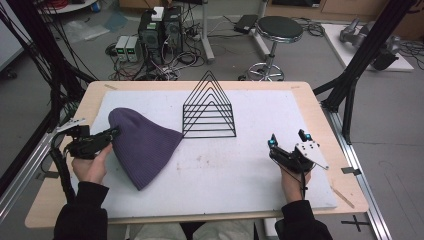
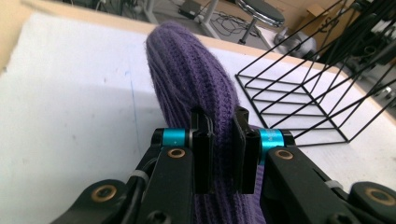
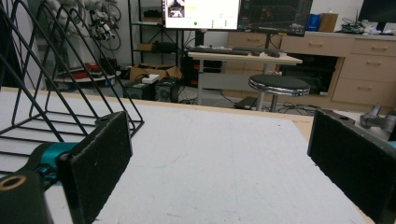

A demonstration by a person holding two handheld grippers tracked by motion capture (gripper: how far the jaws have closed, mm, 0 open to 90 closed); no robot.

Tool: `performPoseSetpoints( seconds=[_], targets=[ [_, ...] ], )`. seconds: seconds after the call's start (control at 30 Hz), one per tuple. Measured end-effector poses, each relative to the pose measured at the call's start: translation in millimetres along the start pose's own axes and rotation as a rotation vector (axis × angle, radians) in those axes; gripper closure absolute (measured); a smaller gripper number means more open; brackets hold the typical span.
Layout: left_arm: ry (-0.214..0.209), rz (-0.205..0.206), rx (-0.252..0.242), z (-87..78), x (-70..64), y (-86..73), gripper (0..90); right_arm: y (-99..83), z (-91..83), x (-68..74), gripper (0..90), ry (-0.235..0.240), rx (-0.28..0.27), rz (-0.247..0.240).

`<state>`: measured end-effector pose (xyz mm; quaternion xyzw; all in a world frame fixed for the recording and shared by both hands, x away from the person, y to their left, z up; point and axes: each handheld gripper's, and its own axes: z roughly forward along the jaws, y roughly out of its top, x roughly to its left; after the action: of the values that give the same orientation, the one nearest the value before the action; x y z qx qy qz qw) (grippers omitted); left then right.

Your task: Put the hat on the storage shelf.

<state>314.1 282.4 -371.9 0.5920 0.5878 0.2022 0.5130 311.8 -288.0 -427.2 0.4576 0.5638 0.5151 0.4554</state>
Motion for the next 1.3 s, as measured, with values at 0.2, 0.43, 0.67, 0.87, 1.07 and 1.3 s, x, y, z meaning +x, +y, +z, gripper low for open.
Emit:
performPoseSetpoints(
  seconds=[0.2,0.43,0.67,0.87,1.07,1.3],
  targets=[
    [-0.005,0.11,-0.036,-3.6,-17.1,6.7,80.7,-0.2,0.4,-0.2,5.7,0.001,0.0,-0.003],
    [-0.021,0.227,-0.071,-11.1,-31.6,24.1,80.7,0.1,-0.3,0.0,5.7,0.002,0.0,0.001],
    [-0.045,0.327,-0.114,-18.4,-47.4,32.7,80.7,0.1,-0.4,0.0,5.7,0.002,0.002,0.002],
    [-0.04,0.469,-0.137,-25.0,-64.1,37.7,80.8,0.2,-0.6,0.0,5.7,0.002,-0.001,0.002],
    [-0.033,0.603,-0.181,-32.1,-77.7,42.2,80.7,0.3,-0.7,-0.3,5.7,0.001,-0.004,-0.001],
    [-0.066,0.671,-0.231,-42.7,-93.2,49.5,80.7,0.3,-0.9,0.0,5.7,0.001,-0.003,0.004]
  ],
)
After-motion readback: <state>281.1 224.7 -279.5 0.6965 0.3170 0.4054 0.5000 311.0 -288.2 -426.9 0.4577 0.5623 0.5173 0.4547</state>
